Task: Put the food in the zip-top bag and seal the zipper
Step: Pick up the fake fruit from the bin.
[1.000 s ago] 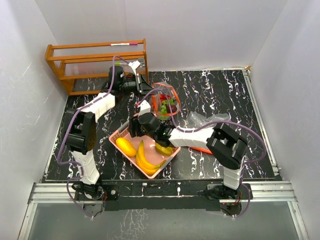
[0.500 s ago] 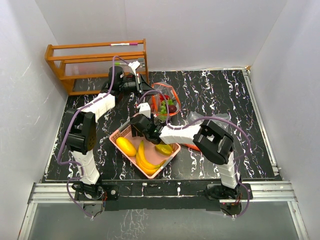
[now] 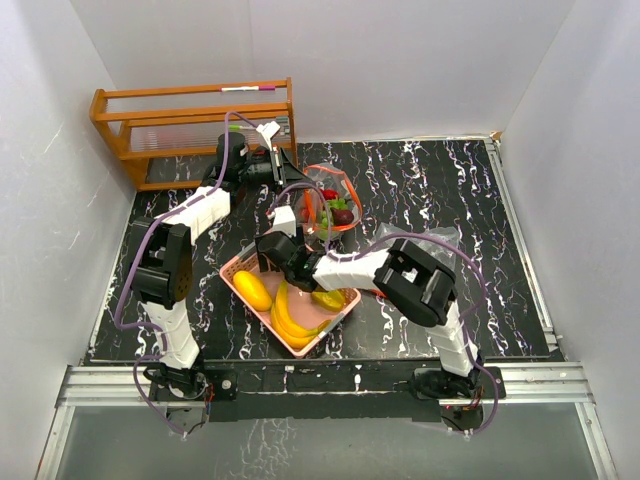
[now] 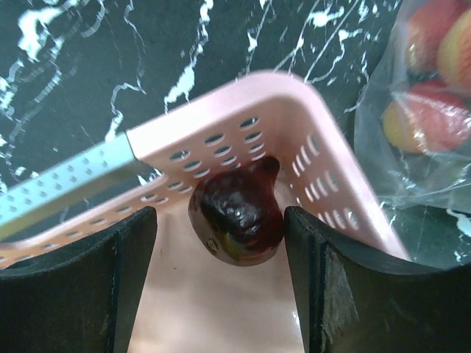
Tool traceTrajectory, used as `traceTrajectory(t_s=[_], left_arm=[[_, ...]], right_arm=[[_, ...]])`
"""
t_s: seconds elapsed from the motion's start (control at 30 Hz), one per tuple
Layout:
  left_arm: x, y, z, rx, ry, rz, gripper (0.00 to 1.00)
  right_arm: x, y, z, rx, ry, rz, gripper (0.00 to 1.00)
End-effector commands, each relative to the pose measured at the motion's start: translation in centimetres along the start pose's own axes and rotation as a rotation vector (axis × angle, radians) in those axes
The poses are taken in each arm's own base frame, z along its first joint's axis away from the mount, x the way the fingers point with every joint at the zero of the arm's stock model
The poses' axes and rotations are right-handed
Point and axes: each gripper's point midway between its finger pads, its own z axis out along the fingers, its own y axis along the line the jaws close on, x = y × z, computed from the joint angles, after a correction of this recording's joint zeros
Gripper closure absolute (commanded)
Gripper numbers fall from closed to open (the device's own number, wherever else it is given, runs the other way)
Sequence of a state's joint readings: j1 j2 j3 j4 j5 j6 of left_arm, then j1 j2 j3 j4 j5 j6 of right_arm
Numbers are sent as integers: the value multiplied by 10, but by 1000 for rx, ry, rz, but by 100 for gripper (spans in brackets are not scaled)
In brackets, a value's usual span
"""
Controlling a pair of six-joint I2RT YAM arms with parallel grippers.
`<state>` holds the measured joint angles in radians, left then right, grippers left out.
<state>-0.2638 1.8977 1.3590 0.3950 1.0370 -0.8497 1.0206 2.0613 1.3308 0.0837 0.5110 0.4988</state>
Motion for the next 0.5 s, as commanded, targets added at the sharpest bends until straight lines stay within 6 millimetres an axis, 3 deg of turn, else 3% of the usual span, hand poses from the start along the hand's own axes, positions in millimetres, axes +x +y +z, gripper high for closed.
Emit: traceTrajectory(t_s=[0.0, 0.17, 0.4, 0.47], left_arm=[[-7, -36, -12, 61, -11, 89, 100], [-7, -35, -11, 61, -10, 84, 100], [-7, -35, -11, 62, -11, 84, 100], [-7, -34, -11, 61, -12, 82, 100]], right_arm=[[-10, 3, 12, 24, -55, 9, 28], [-5, -1, 14, 38, -54, 1, 29], [-10, -6, 4, 22, -88, -10, 55], [-16, -6, 0, 16, -103, -13, 57]])
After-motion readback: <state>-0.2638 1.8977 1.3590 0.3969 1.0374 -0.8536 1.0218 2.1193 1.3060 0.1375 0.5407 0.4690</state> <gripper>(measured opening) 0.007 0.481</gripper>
